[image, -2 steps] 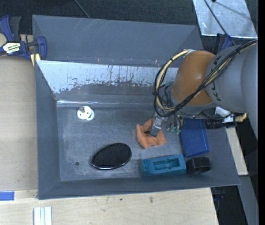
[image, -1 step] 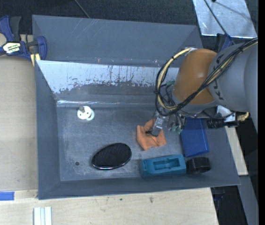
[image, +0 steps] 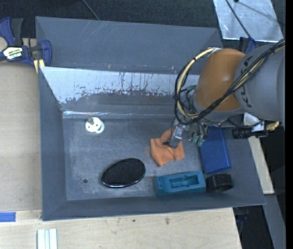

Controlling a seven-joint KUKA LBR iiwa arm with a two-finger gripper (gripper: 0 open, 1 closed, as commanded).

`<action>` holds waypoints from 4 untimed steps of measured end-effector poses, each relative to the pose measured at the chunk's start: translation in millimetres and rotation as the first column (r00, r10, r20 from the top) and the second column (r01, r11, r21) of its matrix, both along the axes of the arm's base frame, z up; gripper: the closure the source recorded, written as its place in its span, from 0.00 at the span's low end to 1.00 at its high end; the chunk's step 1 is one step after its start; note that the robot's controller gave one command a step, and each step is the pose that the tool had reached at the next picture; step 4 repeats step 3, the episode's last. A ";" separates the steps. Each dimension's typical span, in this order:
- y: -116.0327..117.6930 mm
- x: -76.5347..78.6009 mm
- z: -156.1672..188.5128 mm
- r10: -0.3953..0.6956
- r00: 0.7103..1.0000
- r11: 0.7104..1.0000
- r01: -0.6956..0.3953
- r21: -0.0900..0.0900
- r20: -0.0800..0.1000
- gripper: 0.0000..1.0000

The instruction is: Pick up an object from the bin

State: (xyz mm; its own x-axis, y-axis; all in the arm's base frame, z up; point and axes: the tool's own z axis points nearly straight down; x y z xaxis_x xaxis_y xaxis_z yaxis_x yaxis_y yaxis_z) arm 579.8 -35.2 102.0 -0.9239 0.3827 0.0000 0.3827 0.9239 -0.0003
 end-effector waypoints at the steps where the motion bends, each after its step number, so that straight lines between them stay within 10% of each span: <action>1: -0.2 0.2 14.7 0.001 1.000 1.000 -0.001 0.000 -0.001 1.00; 4: -0.6 1.4 51.2 0.002 1.000 1.000 -0.002 0.000 0.006 1.00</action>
Offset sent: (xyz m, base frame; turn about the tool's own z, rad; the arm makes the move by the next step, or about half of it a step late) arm 0.0002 -0.0001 0.0733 0.0000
